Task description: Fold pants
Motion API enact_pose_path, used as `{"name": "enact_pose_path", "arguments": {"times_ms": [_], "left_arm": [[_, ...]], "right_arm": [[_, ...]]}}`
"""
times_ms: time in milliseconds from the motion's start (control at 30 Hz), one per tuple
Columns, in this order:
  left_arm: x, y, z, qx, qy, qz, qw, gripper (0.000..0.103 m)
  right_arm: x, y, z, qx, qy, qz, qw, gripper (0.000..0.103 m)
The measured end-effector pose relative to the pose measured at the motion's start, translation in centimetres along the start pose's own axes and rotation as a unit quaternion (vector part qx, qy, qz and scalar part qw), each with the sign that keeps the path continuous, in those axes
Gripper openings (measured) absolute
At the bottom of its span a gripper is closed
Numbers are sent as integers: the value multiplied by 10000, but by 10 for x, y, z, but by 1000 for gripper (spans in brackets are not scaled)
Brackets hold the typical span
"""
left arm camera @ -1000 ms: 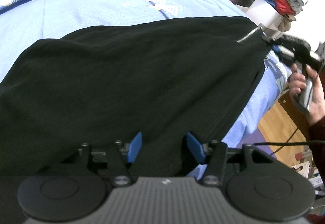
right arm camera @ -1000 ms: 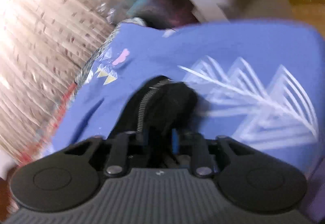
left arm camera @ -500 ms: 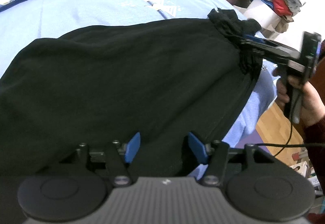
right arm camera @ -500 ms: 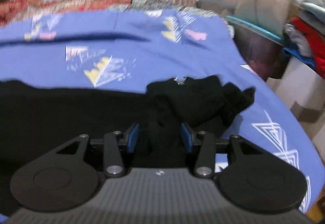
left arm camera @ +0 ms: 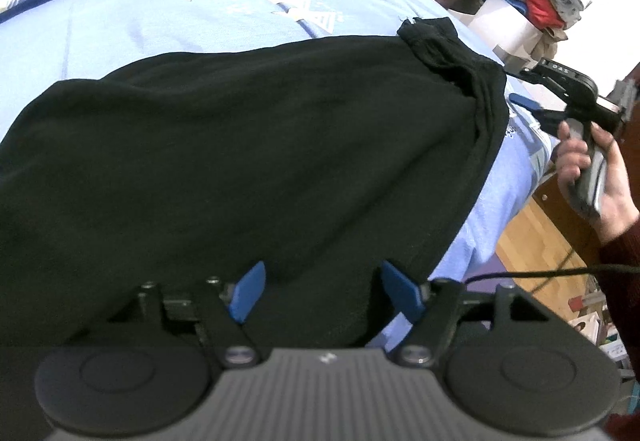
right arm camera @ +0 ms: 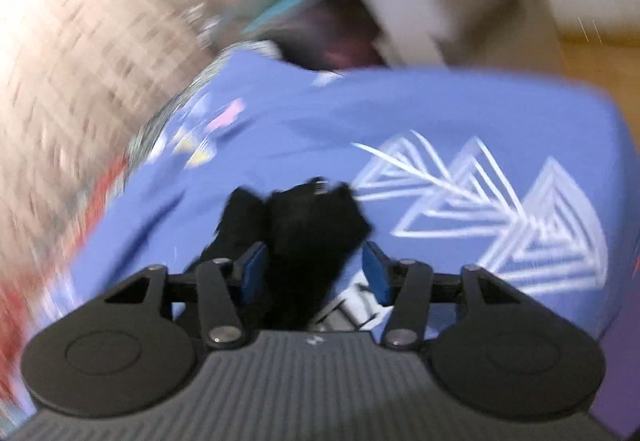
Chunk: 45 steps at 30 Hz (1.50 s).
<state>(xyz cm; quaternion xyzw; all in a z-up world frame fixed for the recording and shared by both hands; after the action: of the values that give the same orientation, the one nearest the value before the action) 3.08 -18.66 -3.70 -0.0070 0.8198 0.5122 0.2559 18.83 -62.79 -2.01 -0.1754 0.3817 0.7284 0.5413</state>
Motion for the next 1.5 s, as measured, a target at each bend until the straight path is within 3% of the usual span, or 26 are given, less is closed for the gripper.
{"name": "enact_pose_path", "arguments": {"times_ms": [100, 167, 233, 300, 367, 433, 533, 567, 600, 633, 700, 733, 767, 833, 933, 967, 1067, 1100, 1133, 1167, 1200, 1233, 1300, 1367, 1467, 1500], "left_arm": [[0, 1, 1, 17, 16, 2, 10000, 67], [0, 1, 1, 10, 23, 7, 10000, 67], [1, 1, 0, -4, 14, 15, 10000, 67], [1, 2, 0, 0, 24, 15, 10000, 67], [1, 2, 1, 1, 20, 14, 10000, 67], [1, 1, 0, 7, 14, 9, 10000, 68], [1, 0, 0, 35, 5, 1, 10000, 69], [1, 0, 0, 28, -13, 0, 10000, 69], [2, 0, 0, 29, -14, -5, 10000, 69], [1, 0, 1, 35, -1, -8, 10000, 69], [2, 1, 1, 45, -2, -16, 10000, 69], [2, 1, 2, 51, -7, -22, 10000, 69], [2, 1, 2, 56, -6, -25, 10000, 69], [1, 1, 3, 64, -15, -21, 10000, 70], [2, 1, 1, 68, -44, -22, 10000, 72], [2, 1, 1, 57, -53, -21, 10000, 72], [2, 2, -1, -6, -113, 3, 9999, 72], [2, 2, -2, -36, -142, 9, 9999, 72], [2, 2, -3, -66, -174, 14, 9998, 72], [2, 1, -4, -89, -202, 18, 9998, 72], [2, 2, -5, -100, -215, 19, 9997, 72], [2, 2, -4, -90, -199, 15, 9998, 72], [1, 1, -5, -83, -165, 11, 9998, 72], [1, 0, -6, -124, -175, 23, 9998, 74], [1, 0, -7, -114, -161, 22, 9998, 75], [1, -1, -7, -111, -160, 24, 9998, 75]], "right_arm": [[-8, -23, -26, -444, -1116, 243, 9925, 33], [-11, -35, -26, -669, -1501, 368, 9857, 23], [-15, -36, -7, -583, -1216, 431, 9899, 19], [-22, -12, 18, -363, -505, -29, 9981, 18], [-27, 13, 22, -309, -257, -468, 9981, 17], [-28, 19, 11, 116, -98, -586, 9982, 17], [-10, -5, -18, 1232, 187, 14, 9922, 17], [-5, -7, -17, 1287, 365, -20, 9910, 23], [-4, -3, -9, 1433, 593, -149, 9878, 44], [-5, 1, -1, 1694, 751, -310, 9822, 56], [-11, 13, 9, 2206, 852, -871, 9677, 61], [-14, 20, 16, 2373, 884, -1148, 9606, 53], [-15, 23, 29, 2229, 1027, -1243, 9614, 48], [-6, 25, 64, 1766, 1716, -1174, 9621, 48], [33, 1, 136, 1188, 3396, -730, 9302, 50], [49, -13, 155, 902, 3795, -415, 9198, 56], [76, -56, 169, 649, 4181, 384, 9053, 62], [78, -72, 167, 817, 4207, 509, 9021, 60], [75, -86, 161, 1160, 4208, 560, 8980, 44], [70, -94, 155, 1459, 4184, 509, 8950, 12], [62, -91, 151, 1495, 4004, 428, 9030, 8], [48, -84, 147, 1351, 3655, 252, 9206, 8], [23, -50, 139, 914, 2990, -255, 9495, 8], [-2, -13, 112, 779, 2216, -719, 9694, 8], [-17, -6, 58, 754, 1063, -552, 9899, 12], [-17, -9, 39, 834, 801, -361, 9926, 22]]}}
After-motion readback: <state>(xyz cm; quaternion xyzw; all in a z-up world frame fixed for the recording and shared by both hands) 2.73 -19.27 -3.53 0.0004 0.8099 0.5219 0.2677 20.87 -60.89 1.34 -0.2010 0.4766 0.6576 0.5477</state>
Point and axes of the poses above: each gripper's, at about its wrist camera, not at the fingertips, and y roughly against the way its jaws point, z to its left, x to its underside, the point moved 6 cm from there along -y, roughly the way its jaws point, and after that the axes turned 6 degrees about z, right-handed, at the moved point
